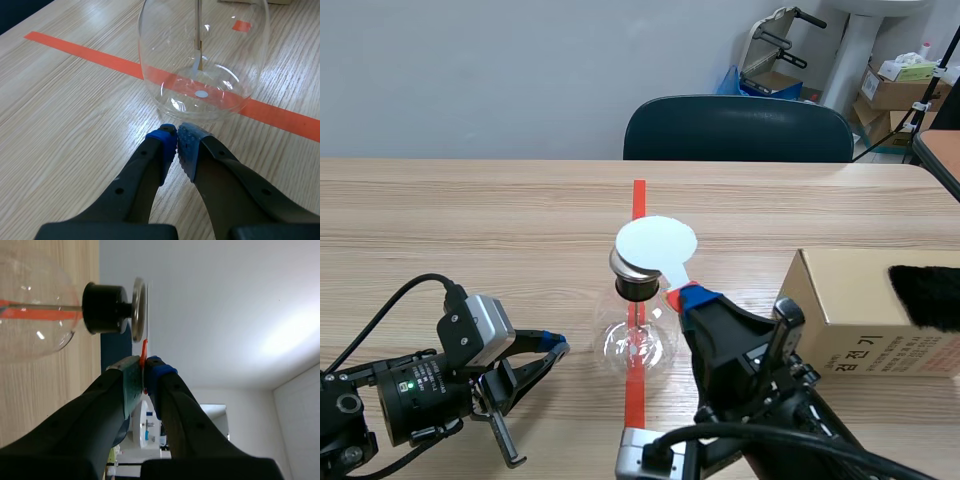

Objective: Do the electroscope experiment

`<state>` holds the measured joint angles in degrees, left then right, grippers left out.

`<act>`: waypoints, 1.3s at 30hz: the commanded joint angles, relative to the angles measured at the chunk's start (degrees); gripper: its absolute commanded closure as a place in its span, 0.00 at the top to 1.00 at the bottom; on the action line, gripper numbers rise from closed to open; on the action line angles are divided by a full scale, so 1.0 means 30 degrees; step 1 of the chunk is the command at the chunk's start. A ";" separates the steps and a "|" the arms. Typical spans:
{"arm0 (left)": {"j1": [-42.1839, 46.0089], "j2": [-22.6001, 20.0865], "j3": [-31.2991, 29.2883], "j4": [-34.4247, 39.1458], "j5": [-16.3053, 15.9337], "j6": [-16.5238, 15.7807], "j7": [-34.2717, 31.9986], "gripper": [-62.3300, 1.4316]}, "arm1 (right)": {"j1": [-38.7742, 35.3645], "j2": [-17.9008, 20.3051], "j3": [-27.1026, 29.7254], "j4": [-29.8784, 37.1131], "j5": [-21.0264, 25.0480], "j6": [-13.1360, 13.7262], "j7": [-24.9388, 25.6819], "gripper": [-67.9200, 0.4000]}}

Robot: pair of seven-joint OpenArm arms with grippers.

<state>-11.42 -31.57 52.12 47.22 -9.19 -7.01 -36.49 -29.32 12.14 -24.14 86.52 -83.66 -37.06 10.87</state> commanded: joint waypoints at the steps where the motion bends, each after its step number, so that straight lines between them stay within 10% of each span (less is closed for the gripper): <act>1: -0.0109 0.0036 -0.0058 0.0131 -0.0051 0.0087 -0.0299 0.11 | -0.0080 0.0357 0.0211 0.0525 -0.0014 -0.0211 -0.0379 0.02; 25: -0.0109 0.0036 -0.0058 0.0131 -0.0051 0.0087 -0.0299 0.11 | -0.0488 0.0831 0.0962 0.0597 -0.0014 -0.1683 -0.3665 0.02; 39: -0.0109 0.0036 -0.0058 0.0131 -0.0051 0.0087 -0.0291 0.11 | -0.0488 0.0823 0.0954 0.0597 -0.0014 -0.1333 -0.0226 0.02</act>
<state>-11.42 -31.59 52.12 47.22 -9.19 -7.01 -36.47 -30.87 14.00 -21.43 86.98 -83.66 -40.69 10.02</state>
